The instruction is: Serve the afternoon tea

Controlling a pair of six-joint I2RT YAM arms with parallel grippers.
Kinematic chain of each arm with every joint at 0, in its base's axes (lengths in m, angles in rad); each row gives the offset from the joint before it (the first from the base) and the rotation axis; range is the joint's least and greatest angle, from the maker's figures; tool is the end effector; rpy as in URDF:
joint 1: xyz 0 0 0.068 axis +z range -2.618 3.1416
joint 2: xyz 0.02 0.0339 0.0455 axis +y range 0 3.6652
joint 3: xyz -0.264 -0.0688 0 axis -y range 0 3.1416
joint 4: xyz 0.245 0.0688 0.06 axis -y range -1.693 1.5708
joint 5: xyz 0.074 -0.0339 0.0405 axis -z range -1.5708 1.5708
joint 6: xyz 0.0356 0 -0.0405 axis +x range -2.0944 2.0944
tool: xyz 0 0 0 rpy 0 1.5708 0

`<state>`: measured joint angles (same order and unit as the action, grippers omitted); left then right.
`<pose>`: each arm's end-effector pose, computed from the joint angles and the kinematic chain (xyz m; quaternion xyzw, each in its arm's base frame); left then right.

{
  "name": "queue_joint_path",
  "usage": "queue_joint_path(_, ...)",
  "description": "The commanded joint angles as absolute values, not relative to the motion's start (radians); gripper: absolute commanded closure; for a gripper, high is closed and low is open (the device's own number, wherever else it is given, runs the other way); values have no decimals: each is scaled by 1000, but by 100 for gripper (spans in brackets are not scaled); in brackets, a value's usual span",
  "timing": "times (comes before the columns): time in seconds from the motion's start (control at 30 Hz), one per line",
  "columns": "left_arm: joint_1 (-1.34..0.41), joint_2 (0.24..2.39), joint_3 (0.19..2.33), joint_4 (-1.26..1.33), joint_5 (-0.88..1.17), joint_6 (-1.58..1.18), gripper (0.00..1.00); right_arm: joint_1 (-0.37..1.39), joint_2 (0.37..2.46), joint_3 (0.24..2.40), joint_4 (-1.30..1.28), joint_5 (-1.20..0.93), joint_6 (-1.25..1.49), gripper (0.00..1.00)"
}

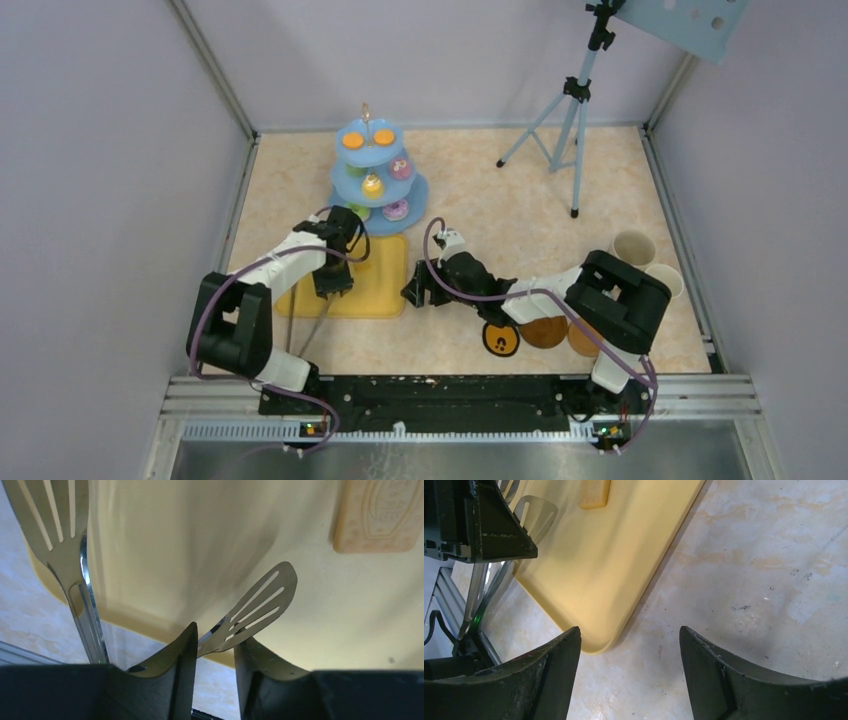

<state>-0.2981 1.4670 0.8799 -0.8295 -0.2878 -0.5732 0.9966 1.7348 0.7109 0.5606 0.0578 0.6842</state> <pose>0.2386 -0.0627 0.1835 -0.1462 0.9759 0.0975 0.1294 0.1863 0.2842 0.1469 -0.1173 0.8422 0.3752 0.3690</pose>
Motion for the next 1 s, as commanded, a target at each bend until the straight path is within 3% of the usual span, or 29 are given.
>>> queue_joint_path(0.0, -286, 1510, 926, -820, -306, -534, 66, 988, 1691, 700, 630, 52, 688, 29)
queue_joint_path(0.23, -277, 1517, 1062, -901, -350, -496, 84, 982, 1693, 696, 636, 58, 691, 30)
queue_joint_path(0.53, -241, 1685, 1265, -873, -330, -409, 82, 981, 1717, 704, 641, 42, 694, 31)
queue_joint_path(0.7, -238, 1724, 1325, -927, -329, -421, 64, 981, 1732, 708, 642, 35, 695, 32)
queue_joint_path(0.9, -239, 1443, 1200, -926, -336, -467, 22, 981, 1739, 711, 654, 14, 701, 32)
queue_joint_path(0.97, -239, 1356, 1138, -935, -336, -492, 18, 980, 1746, 713, 660, 6, 707, 32)
